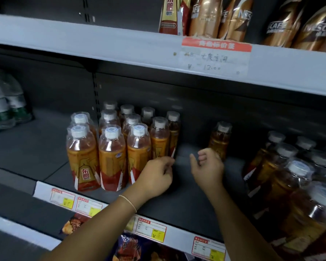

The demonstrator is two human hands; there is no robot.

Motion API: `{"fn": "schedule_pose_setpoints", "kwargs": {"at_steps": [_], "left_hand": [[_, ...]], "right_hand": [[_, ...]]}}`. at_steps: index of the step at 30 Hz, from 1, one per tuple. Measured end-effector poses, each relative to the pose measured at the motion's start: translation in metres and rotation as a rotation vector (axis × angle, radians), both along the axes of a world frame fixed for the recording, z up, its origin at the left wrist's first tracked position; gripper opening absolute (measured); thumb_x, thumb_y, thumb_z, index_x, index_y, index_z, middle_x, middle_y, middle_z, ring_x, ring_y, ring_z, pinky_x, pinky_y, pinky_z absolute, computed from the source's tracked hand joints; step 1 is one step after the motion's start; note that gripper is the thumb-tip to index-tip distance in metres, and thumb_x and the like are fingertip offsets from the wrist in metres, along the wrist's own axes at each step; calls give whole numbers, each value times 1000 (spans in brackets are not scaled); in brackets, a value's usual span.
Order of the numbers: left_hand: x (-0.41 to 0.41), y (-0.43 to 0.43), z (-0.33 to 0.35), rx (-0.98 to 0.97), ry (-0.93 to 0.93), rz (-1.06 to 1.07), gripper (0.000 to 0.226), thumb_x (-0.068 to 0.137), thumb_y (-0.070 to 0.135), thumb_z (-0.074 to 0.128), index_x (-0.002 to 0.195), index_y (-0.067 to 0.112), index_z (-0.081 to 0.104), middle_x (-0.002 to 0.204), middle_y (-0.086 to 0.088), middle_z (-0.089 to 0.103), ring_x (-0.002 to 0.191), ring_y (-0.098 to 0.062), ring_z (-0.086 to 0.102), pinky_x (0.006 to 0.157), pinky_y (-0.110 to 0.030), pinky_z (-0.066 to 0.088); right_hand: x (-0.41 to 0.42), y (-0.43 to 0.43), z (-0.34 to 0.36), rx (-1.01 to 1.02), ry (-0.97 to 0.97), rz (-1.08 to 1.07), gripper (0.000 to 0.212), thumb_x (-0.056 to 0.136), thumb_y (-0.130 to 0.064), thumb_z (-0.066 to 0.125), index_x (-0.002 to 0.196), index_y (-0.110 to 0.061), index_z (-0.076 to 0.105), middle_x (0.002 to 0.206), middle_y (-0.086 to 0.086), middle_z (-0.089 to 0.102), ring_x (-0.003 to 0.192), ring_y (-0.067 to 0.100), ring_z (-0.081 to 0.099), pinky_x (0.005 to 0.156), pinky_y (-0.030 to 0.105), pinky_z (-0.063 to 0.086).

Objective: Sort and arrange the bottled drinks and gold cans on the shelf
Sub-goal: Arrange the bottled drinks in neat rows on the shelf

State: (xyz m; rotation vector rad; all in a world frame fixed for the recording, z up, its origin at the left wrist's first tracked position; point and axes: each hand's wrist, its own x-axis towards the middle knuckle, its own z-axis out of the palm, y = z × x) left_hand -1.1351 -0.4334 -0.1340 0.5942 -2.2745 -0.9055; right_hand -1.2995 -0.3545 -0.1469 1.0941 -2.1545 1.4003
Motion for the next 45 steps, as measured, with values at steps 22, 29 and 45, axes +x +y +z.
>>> {"fn": "schedule_pose_setpoints", "kwargs": {"at_steps": [22, 29, 45], "left_hand": [[34, 17, -2, -89, -113, 109, 35, 88, 18, 60, 122, 13, 54, 111, -7, 62, 99, -19, 59, 80, -21, 45], [9, 10, -9, -1, -229, 72, 60, 80, 25, 76, 132, 17, 47, 125, -2, 60, 115, -18, 57, 91, -20, 44], [-65, 26, -17, 3, -174, -169, 47, 75, 27, 82, 114, 21, 57, 100, 15, 63, 91, -1, 62, 71, 1, 39]], "right_hand": [[34, -34, 34, 206, -288, 432, 63, 76, -25, 75, 131, -40, 48, 125, 1, 55, 113, 21, 60, 100, 46, 50], [20, 12, 37, 263, -357, 472, 71, 84, -17, 71, 144, -34, 37, 136, 0, 49, 122, 19, 54, 104, 45, 48], [-4, 81, 10, 11, -590, 310, 77, 76, -8, 83, 142, -19, 43, 125, -5, 61, 110, 3, 61, 95, 21, 50]]}}
